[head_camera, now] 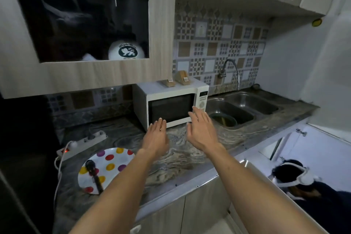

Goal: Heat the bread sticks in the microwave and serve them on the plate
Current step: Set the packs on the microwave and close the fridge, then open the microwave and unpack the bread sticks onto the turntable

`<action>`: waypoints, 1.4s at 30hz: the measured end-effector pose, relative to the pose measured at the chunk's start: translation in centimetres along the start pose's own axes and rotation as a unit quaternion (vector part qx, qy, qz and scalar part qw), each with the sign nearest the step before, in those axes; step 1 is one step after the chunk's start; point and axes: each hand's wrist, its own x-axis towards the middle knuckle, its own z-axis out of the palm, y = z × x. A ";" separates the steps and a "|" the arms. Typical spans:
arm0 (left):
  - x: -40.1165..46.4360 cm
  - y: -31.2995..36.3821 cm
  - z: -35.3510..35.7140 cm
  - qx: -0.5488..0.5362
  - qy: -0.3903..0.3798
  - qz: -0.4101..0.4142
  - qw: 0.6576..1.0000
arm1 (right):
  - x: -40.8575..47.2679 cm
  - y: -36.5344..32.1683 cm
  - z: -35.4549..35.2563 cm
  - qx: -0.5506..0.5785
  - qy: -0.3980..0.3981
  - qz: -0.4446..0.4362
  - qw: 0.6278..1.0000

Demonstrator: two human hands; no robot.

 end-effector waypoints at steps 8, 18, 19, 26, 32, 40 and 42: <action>11.3 6.8 5.4 0.003 -0.024 -0.036 0.999 | 8.4 12.0 2.5 0.029 -0.007 0.002 1.000; 20.4 13.3 10.9 -0.047 -0.066 -0.064 0.995 | 14.0 23.4 6.2 0.055 -0.027 0.011 0.998; 21.2 13.5 11.2 -0.056 -0.068 -0.069 0.994 | 14.7 24.0 6.6 0.056 -0.029 0.012 0.998; 29.0 13.9 13.2 -0.113 -0.057 -0.143 0.982 | 20.9 26.5 9.4 0.073 -0.046 0.002 0.996; 35.6 13.3 14.4 -0.210 -0.053 -0.210 0.953 | 27.2 27.7 11.8 0.071 -0.079 -0.032 0.994; 42.1 12.1 17.0 -0.334 -0.069 -0.217 0.915 | 34.9 27.0 16.4 0.072 -0.148 -0.102 0.981; 43.1 12.1 17.4 -0.326 -0.082 -0.229 0.914 | 36.4 26.7 17.6 0.067 -0.168 -0.124 0.976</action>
